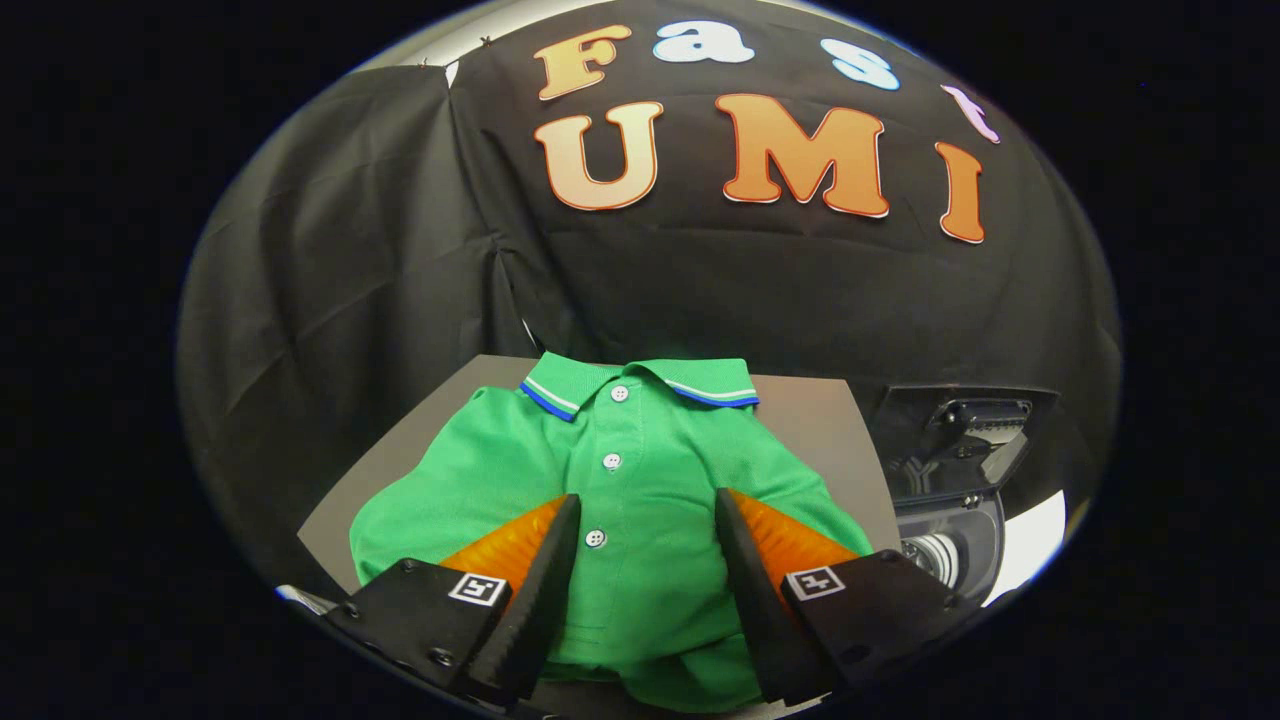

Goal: Put the clothes into the washing machine and then close the washing machine lid.

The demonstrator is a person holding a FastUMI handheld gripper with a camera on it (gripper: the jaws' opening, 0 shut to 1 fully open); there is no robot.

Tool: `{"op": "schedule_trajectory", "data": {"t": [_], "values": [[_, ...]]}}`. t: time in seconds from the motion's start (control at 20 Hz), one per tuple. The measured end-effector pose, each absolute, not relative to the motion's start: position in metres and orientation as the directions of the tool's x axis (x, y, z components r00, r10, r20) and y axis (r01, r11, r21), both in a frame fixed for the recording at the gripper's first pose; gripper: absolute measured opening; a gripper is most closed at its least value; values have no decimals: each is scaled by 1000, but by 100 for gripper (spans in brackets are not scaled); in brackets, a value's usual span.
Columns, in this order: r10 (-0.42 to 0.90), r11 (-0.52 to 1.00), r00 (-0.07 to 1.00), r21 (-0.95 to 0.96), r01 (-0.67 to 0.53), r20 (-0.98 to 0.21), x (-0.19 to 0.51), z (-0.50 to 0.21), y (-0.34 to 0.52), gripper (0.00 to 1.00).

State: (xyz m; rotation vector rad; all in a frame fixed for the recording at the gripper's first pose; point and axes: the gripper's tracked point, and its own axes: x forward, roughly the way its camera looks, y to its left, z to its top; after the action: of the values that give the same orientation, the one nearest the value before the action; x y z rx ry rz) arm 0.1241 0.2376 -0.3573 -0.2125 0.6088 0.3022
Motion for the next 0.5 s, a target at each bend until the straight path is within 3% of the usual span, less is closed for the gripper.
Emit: {"op": "schedule_trajectory", "data": {"t": [0.05,0.1,0.15,0.35,0.4,0.45,0.5], "values": [[219,933,772,-104,-345,-597,123,-360,239,87],[211,934,769,-107,-341,-604,123,-360,239,78],[210,933,762,-108,-344,-613,123,-360,239,77],[264,917,727,-69,-392,-634,112,-361,239,54],[281,920,720,-35,-390,-634,108,-360,239,40],[302,922,720,-1,-388,-625,106,-355,236,40],[323,921,712,35,-387,-624,103,-354,232,33]]}}
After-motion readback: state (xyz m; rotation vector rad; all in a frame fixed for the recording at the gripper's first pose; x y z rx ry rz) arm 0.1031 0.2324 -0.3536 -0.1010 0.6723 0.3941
